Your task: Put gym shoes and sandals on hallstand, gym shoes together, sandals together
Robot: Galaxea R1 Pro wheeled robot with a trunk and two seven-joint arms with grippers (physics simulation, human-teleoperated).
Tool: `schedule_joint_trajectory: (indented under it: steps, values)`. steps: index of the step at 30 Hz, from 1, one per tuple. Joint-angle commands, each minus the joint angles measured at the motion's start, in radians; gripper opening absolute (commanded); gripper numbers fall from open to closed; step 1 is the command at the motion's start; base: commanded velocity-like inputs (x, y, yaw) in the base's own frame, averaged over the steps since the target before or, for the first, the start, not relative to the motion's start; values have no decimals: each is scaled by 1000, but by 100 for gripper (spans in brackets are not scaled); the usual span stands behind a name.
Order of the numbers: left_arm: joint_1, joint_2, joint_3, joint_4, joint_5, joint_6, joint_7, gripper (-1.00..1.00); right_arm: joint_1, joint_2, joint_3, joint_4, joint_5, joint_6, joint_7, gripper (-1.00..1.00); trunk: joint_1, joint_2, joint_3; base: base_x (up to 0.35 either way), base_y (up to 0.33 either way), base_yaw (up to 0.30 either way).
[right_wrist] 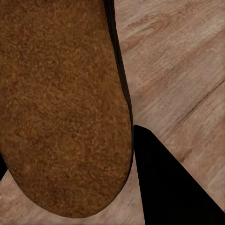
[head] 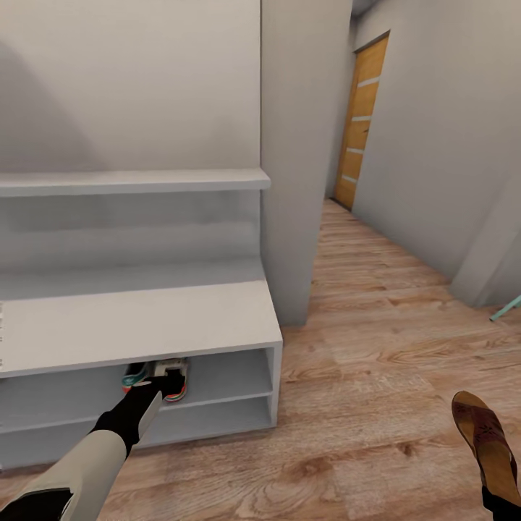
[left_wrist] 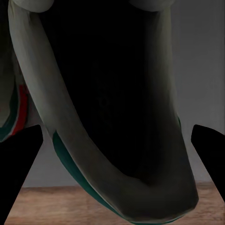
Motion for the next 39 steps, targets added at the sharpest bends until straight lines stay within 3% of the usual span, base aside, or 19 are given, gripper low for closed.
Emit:
schedule_joint_trajectory:
  steps: [1, 37, 38, 39]
  values:
    - [0, -1, 3, -2, -2, 6, 1, -100, 0, 0, 0, -2, -13, 5, 0, -100, 0, 0, -1, 0, 0, 185]
    - [0, 0, 3, -2, -2, 2, 0, -100, 0, 0, 0, -2, -12, 5, 0, -100, 0, 0, -1, 21, 0, 18]
    - [0, 1, 3, -2, -2, 2, 0, 100, 0, 0, 0, -2, -12, 5, 0, -100, 0, 0, -1, 0, 0, 0]
    - [0, 0, 3, -2, -2, 2, 0, 100, 0, 0, 0, -2, -12, 5, 0, -100, 0, 0, -1, 0, 0, 0]
